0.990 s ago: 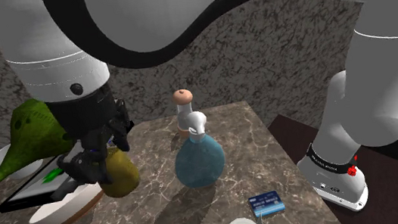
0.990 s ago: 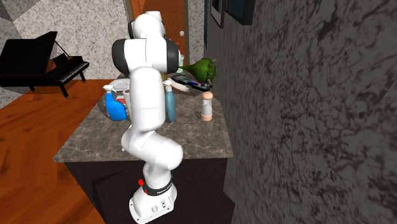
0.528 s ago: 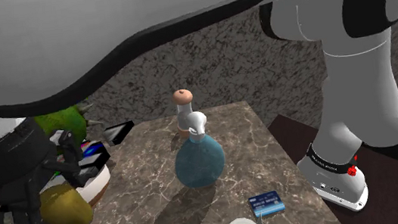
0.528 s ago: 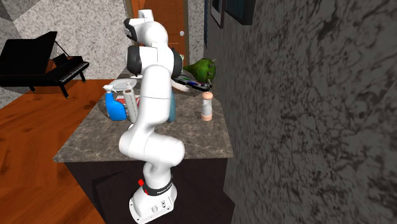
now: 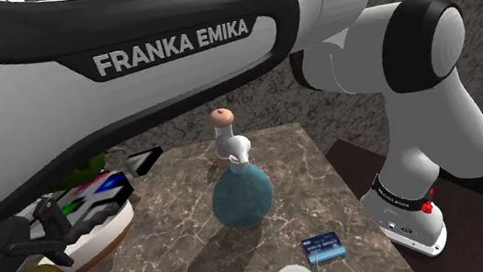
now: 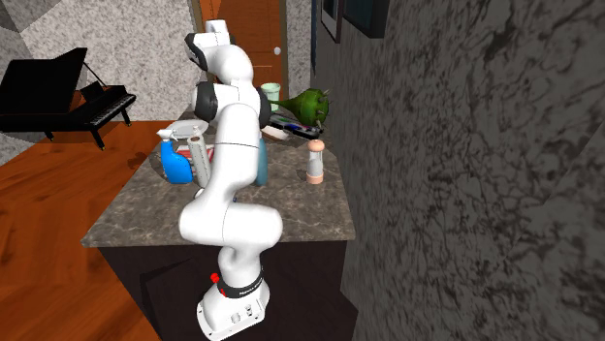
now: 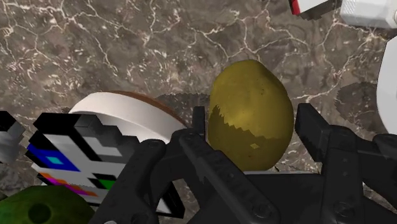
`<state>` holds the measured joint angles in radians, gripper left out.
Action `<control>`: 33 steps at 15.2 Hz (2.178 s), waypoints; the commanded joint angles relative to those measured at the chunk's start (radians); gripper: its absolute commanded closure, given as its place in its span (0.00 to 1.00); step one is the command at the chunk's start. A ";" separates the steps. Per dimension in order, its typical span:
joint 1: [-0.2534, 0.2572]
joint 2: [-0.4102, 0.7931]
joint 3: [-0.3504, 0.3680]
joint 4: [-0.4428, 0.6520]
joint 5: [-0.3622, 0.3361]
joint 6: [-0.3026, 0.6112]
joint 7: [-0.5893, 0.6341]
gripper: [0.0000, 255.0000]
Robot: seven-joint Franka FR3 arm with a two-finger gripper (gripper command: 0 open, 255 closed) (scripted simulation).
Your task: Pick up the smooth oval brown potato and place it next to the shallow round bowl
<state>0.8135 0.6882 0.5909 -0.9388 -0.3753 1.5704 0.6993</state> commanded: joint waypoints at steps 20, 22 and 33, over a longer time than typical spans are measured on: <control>-0.078 -0.015 -0.002 -0.326 -0.007 0.293 0.040 1.00; -0.080 -0.010 -0.004 -0.345 -0.011 0.316 0.044 1.00; -0.085 0.029 -0.021 -0.421 -0.036 0.425 0.064 1.00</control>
<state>0.7296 0.7072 0.5750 -1.3517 -0.4094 1.9946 0.7630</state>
